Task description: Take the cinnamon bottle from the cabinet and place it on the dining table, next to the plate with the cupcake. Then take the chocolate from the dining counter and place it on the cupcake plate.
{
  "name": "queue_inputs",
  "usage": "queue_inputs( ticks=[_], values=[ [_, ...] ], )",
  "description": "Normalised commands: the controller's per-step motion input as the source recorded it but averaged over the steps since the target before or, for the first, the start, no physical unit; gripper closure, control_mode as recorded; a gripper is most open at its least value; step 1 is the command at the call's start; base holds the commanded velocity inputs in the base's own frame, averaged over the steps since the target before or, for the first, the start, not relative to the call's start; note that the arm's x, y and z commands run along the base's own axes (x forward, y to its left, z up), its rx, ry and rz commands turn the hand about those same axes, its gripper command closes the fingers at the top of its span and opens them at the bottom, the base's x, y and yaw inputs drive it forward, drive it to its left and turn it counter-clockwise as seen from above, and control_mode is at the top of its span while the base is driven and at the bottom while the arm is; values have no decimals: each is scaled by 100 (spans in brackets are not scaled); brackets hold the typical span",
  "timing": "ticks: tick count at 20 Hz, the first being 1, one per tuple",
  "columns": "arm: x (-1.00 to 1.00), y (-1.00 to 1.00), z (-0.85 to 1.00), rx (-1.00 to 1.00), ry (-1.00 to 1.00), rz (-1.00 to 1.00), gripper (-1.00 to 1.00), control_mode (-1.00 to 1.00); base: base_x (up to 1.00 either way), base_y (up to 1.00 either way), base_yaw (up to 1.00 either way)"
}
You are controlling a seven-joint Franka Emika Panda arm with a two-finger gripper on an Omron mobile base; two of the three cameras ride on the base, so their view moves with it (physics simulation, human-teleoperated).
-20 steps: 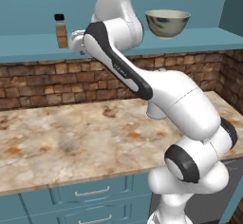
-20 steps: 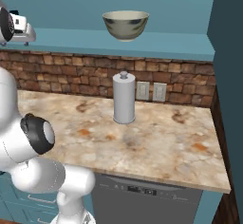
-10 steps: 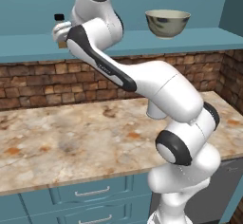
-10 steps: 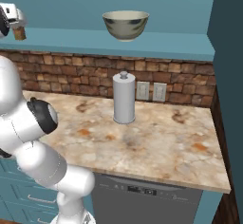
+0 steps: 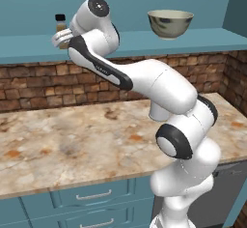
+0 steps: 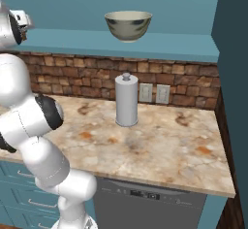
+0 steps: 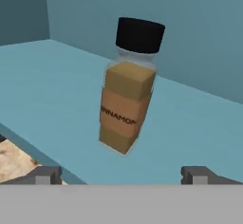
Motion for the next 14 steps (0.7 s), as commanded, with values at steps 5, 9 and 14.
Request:
queue_inputs(
  ticks=[5,9,14],
  values=[
    [50,32,0,0,1,0,-100,-100,0,0,0],
    [37,5,0,0,0,0,-100,-100,0,0,0],
    [30,24,0,0,1,0,-100,-100,0,0,0]
  ],
)
